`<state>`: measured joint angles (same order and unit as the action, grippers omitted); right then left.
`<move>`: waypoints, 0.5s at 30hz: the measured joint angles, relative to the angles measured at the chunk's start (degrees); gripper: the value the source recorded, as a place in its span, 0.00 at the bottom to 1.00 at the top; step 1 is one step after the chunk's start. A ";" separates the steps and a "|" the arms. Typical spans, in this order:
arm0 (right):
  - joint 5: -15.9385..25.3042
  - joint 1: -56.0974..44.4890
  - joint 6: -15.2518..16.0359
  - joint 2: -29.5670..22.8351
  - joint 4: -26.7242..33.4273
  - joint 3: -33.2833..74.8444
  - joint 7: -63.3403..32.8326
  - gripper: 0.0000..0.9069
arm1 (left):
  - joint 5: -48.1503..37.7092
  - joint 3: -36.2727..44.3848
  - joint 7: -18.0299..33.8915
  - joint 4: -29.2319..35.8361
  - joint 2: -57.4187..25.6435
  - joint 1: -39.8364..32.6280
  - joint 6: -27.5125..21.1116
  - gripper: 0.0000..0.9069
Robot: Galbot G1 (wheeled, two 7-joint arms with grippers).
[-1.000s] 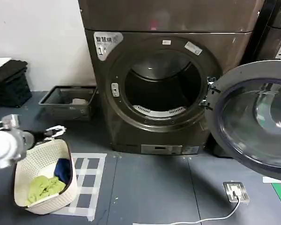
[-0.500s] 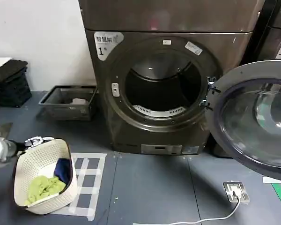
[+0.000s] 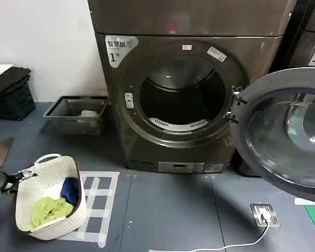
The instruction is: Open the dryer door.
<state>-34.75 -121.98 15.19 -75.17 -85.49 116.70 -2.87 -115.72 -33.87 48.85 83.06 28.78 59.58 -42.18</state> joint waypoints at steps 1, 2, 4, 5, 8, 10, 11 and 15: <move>0.00 0.01 0.00 0.04 0.02 -0.04 0.00 1.00 | -0.32 -0.01 0.05 0.01 -0.04 0.33 -0.01 1.00; -0.01 0.08 0.01 0.11 -0.01 -0.07 0.00 1.00 | -0.71 0.00 0.13 0.02 -0.11 0.57 0.00 1.00; -0.01 0.23 0.02 0.17 -0.24 -0.26 -0.01 1.00 | -1.61 0.23 0.46 0.30 -0.37 1.27 -0.01 1.00; -0.01 0.28 0.02 0.17 -0.36 -0.32 -0.01 1.00 | -1.85 0.38 0.47 0.46 -0.49 1.62 -0.01 1.00; -0.01 0.45 -0.09 0.19 -0.30 -0.41 -0.02 1.00 | -3.55 1.16 0.79 0.67 -1.14 1.80 -0.01 1.00; -0.01 0.52 -0.25 0.19 -0.07 -0.47 -0.03 1.00 | -4.67 1.77 1.22 0.90 -1.58 1.81 0.00 1.00; -0.01 0.54 -0.40 0.19 0.02 -0.48 -0.03 1.00 | -5.21 2.06 1.36 1.17 -1.76 1.89 0.00 1.00; -0.01 0.64 -0.90 0.11 0.16 -0.63 -0.01 1.00 | -5.97 3.43 1.37 1.92 -2.46 2.10 -0.01 1.00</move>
<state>-34.76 -121.34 14.29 -75.07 -85.33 116.06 -2.87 -121.68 -30.44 50.22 84.98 26.32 61.68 -42.19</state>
